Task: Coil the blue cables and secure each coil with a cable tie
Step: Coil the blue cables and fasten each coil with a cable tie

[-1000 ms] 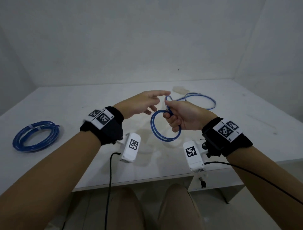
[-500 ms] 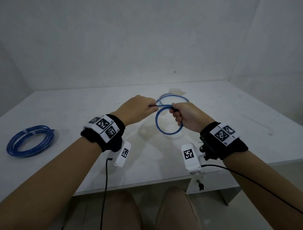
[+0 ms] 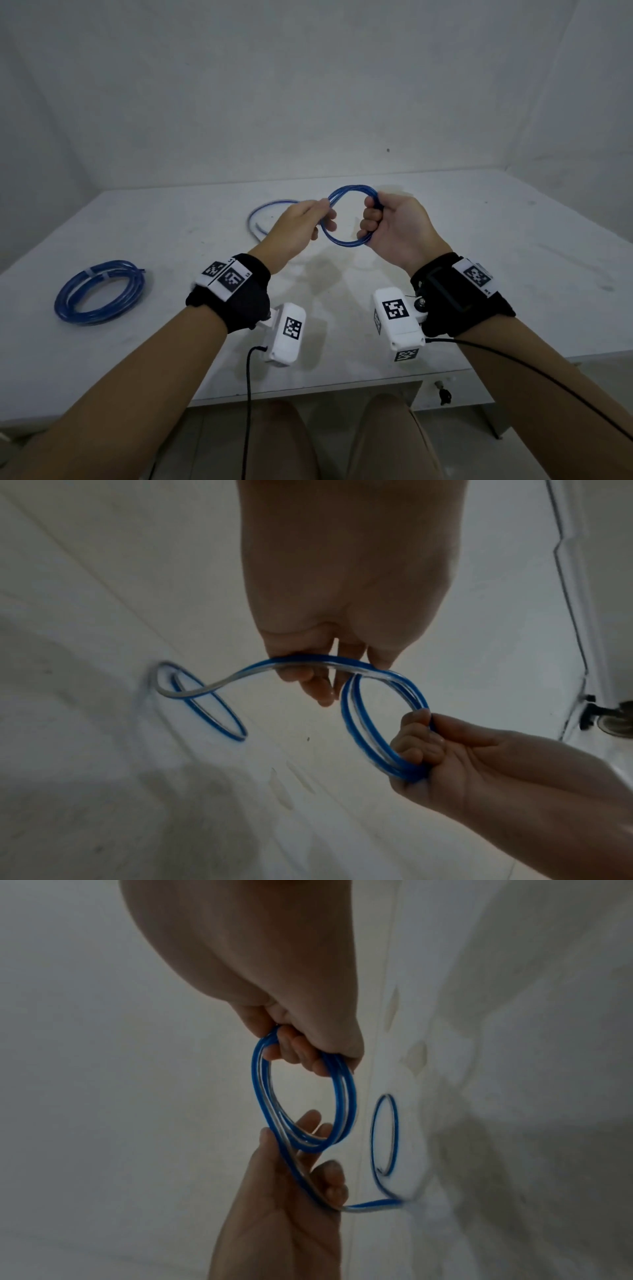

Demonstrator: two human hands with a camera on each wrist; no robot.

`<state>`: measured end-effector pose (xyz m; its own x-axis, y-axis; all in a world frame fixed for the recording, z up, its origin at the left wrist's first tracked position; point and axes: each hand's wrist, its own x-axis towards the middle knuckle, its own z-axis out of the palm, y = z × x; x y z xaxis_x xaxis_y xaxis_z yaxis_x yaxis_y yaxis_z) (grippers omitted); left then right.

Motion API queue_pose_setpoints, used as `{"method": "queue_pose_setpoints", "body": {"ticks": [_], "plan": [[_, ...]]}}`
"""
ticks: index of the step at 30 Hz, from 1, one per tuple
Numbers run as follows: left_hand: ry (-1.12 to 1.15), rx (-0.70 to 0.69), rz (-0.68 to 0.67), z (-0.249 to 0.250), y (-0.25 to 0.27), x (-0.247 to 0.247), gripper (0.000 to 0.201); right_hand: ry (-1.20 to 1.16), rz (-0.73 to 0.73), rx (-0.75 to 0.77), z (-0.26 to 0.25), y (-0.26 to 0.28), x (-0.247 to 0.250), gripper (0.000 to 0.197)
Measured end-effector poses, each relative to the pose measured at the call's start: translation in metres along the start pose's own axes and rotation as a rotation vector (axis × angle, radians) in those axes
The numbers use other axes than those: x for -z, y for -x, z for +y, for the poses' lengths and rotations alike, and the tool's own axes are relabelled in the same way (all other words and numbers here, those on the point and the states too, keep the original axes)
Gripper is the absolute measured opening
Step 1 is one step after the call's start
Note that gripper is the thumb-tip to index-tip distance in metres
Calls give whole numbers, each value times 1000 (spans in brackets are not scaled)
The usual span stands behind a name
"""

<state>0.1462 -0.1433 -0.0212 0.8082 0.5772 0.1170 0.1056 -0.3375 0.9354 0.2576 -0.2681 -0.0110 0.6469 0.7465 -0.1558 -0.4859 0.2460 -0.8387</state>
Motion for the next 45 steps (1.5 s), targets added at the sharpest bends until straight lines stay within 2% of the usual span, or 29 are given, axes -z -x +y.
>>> {"method": "queue_pose_setpoints", "body": {"ticks": [2, 4, 8, 10, 14, 16, 18, 20, 22, 24, 26, 28, 31, 37, 40, 45], "plan": [[105, 47, -18, 2, 2, 4, 37, 14, 0, -14, 1, 1, 0, 31], [87, 31, -17, 1, 2, 11, 32, 70, 4, -20, 0, 2, 1, 32], [-255, -202, 119, -2, 1, 25, 26, 186, -2, -36, -4, 5, 3, 32], [-375, -270, 151, 1, 1, 26, 21, 246, -19, -40, -4, 6, 3, 32], [-394, -353, 226, 0, -1, 23, 21, 333, -33, -30, -4, 8, -1, 32], [-420, -369, 170, -2, -1, 16, 26, 330, -9, 4, -5, 8, -1, 32], [-358, -328, 50, -3, 1, 9, 38, 316, 20, 39, -9, 8, -1, 32], [-215, -223, -23, -3, 2, 6, 48, 312, 29, 49, -12, 8, 1, 32], [-54, -77, -55, 1, 4, 5, 46, 342, 8, 39, -13, 10, 2, 31], [5, 8, -99, 7, 4, 5, 43, 393, -26, 28, -13, 13, 1, 31], [5, 27, -128, 13, 2, 4, 48, 427, -51, 31, -12, 14, 0, 31], [7, -14, -145, 14, -3, 2, 48, 436, -59, 48, -13, 15, -1, 30], [148, -35, -181, 13, -1, -2, 42, 396, -55, 73, -13, 12, 0, 28], [541, 162, -277, 15, 5, 1, 37, 204, -39, 78, -2, 7, 2, 29], [592, 213, -262, 17, 6, 2, 35, 197, -55, 78, 1, 5, 0, 31], [642, 210, -129, 17, 2, 0, 35, 297, -87, 78, 0, 6, -4, 34]]}}
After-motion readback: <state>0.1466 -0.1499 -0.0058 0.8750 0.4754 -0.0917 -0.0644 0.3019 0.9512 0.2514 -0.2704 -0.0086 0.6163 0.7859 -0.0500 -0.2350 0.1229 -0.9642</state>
